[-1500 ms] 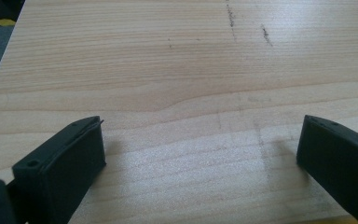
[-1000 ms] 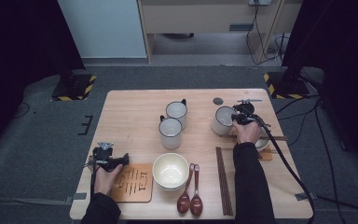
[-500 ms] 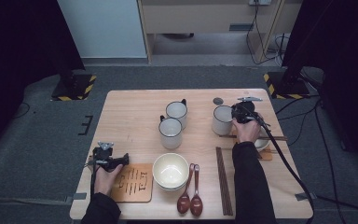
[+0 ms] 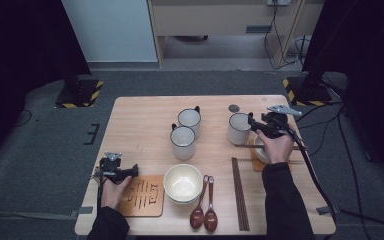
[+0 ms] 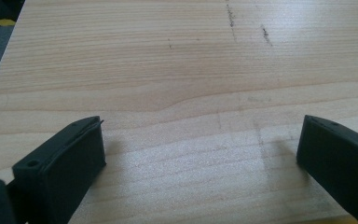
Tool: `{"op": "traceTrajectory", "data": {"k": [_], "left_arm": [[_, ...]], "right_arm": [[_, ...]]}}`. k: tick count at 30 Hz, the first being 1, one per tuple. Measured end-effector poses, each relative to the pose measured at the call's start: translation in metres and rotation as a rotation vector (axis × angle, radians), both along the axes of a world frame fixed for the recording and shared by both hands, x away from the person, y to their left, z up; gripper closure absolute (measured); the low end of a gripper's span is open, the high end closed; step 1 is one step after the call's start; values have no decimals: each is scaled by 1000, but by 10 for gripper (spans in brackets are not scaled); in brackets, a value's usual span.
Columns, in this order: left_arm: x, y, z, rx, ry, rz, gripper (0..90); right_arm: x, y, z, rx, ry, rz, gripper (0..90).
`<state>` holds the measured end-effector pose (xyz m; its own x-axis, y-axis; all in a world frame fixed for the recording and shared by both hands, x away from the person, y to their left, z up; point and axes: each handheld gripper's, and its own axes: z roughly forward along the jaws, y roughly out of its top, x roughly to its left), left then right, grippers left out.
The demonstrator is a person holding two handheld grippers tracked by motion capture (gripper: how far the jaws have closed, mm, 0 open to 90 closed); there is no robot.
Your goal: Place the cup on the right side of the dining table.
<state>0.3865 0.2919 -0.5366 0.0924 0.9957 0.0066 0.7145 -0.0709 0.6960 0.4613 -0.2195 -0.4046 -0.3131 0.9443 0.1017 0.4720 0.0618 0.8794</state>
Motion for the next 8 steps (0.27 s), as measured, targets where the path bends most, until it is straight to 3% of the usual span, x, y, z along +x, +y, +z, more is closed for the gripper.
{"op": "traceTrajectory", "data": {"k": [2,8], "left_arm": [[0,0,0,0,-1,0,0],[0,0,0,0,-1,0,0]], "right_arm": [[-8,-7,0,11,-6,15,347],[-30,-26,6,14,-28,35,315]]}}
